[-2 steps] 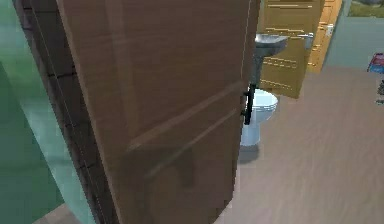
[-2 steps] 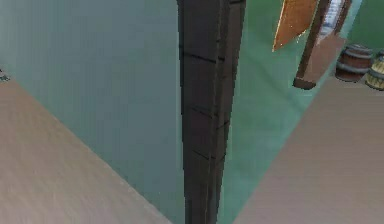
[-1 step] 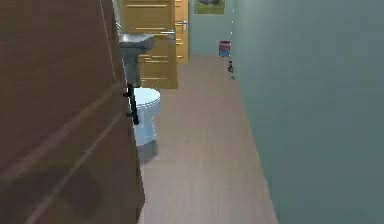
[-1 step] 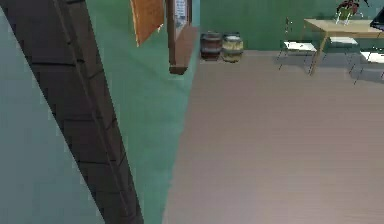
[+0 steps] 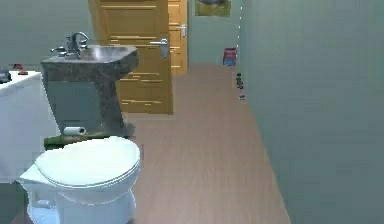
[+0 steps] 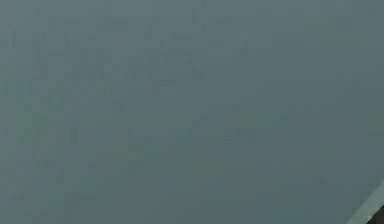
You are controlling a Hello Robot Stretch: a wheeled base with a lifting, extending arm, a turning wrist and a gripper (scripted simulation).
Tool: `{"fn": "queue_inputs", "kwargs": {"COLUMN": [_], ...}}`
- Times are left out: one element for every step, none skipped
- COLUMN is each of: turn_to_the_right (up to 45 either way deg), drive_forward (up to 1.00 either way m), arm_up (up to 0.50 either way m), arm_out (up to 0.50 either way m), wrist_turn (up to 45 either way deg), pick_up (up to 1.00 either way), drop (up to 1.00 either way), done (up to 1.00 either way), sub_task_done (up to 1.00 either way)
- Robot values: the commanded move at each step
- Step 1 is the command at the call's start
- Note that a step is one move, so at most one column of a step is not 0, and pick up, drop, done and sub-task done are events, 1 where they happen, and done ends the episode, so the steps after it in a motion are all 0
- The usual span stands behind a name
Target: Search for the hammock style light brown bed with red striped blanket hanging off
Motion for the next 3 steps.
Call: {"fn": "queue_inputs", "kwargs": {"turn_to_the_right": [0.0, 3.0, 45.0], "drive_forward": [1.0, 0.0, 0.0], "arm_up": [0.0, 0.0, 0.0], "arm_out": [0.0, 0.0, 0.0], "wrist_turn": [0.0, 0.0, 0.0], "pick_up": [0.0, 0.0, 0.0], "drop": [0.0, 0.0, 0.0], "done": [0.0, 0.0, 0.0], "sub_task_done": [0.0, 0.0, 0.0]}}
